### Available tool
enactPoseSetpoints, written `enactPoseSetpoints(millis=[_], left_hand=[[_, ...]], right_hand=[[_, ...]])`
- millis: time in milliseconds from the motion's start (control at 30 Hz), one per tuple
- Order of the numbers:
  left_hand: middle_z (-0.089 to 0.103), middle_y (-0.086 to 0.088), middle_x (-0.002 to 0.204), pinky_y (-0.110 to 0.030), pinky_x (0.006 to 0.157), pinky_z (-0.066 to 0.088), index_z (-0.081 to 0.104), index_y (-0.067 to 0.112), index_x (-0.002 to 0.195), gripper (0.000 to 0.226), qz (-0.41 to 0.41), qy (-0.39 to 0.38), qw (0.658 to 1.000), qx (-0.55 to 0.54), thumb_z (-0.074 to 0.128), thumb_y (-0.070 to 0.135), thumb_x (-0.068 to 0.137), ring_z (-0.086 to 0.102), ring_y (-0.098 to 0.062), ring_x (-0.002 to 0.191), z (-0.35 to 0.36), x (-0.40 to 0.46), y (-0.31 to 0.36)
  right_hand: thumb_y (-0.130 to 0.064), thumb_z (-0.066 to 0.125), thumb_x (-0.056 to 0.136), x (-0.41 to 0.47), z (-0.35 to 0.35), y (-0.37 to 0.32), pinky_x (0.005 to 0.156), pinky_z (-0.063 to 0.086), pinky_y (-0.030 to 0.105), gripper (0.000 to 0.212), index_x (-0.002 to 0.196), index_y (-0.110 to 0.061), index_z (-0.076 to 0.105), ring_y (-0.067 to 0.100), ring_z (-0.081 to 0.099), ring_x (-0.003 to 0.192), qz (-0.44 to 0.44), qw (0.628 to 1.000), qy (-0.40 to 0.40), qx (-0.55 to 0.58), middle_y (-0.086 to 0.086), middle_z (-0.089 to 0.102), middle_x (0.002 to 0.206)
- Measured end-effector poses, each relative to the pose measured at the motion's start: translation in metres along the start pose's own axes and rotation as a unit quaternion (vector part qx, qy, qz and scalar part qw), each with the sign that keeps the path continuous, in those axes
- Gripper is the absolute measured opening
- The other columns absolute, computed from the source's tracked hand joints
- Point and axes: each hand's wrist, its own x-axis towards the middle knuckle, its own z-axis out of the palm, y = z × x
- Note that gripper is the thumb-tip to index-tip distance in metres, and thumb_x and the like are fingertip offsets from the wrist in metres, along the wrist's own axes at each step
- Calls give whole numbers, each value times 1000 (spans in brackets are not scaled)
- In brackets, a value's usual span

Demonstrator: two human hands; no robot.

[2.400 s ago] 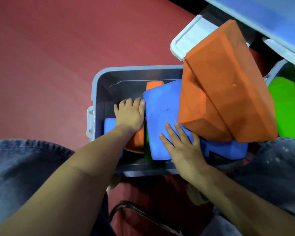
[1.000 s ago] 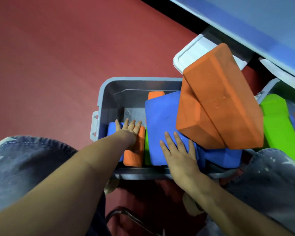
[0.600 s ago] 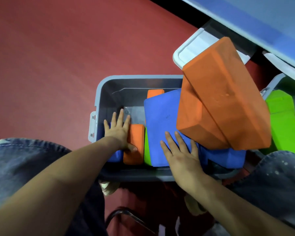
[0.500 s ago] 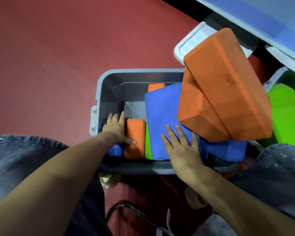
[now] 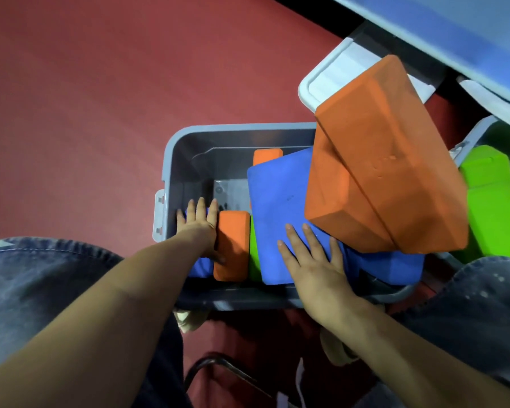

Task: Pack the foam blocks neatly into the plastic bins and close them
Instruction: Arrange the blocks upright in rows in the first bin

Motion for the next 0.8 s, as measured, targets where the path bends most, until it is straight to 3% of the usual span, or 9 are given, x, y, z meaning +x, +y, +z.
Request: enactPoseSetpoints(millis=[200, 300, 400, 533, 600, 667, 733, 800], left_hand=[[-15, -14, 159, -55, 117, 3, -21, 13, 149, 139, -32, 20, 999, -11, 80, 57, 64, -12, -34, 146, -1, -11, 7], [-6, -15, 159, -48, 116, 19, -5, 19, 153, 104, -16, 44, 998, -43, 70, 30, 82, 8, -36, 146, 1, -27, 18], [34, -19, 146, -39, 101, 42, 30, 14, 145, 66, 39, 46, 993, -102, 61, 20, 87, 45, -33, 127, -6, -51, 27], [49, -17, 138, -31, 99, 39, 40, 6, 141, 60, 28, 127, 961, -243, 62, 23, 88, 47, -29, 127, -37, -90, 32], [54, -13, 135, -33, 99, 42, 46, 8, 137, 52, 23, 206, 917, -341, 59, 24, 89, 52, -27, 122, -55, -111, 38], [57, -8, 130, -37, 98, 45, 49, 11, 133, 47, 44, 251, 860, -441, 58, 26, 90, 56, -24, 115, -72, -131, 52], [57, -5, 127, -38, 93, 49, 48, 16, 134, 50, 79, 242, 819, -514, 60, 35, 90, 58, -20, 105, -86, -146, 71], [53, -4, 129, -37, 86, 52, 41, 23, 139, 63, 100, 182, 801, -562, 63, 47, 86, 58, -18, 101, -95, -158, 95]], right_hand=[[-3, 43, 88, 2, -1, 1, 111, -5, 58, 78, 151, -23, 2, 28, -21, 143, -2, 1000, -2, -12, 2, -24, 156], [-11, 47, 92, 4, 7, 3, 111, -6, 59, 73, 151, -23, 6, 28, -20, 144, -9, 1000, 16, -11, 2, -20, 157], [-20, 45, 96, 1, 8, 7, 113, -4, 57, 67, 152, -21, 8, 29, -16, 145, -34, 999, 1, -12, 5, -16, 158], [-32, 49, 96, -20, -14, 10, 115, 23, 39, 63, 151, -21, 19, 26, 20, 144, -110, 989, 6, 100, 11, 8, 159], [-31, 49, 96, -40, -29, 16, 104, 35, 28, 52, 145, -21, 36, 21, 42, 131, -151, 971, 78, 167, 7, 39, 147], [-32, 46, 95, -65, -41, 24, 86, 44, 24, 36, 126, -21, 60, 16, 61, 105, -173, 931, 242, 213, 0, 64, 119], [-36, 45, 91, -86, -47, 42, 71, 51, 27, 33, 103, -20, 71, 16, 66, 87, -153, 858, 428, 237, -3, 70, 96], [-34, 50, 88, -94, -48, 66, 70, 49, 32, 28, 93, -17, 71, 20, 64, 83, -88, 795, 548, 246, -1, 67, 90]])
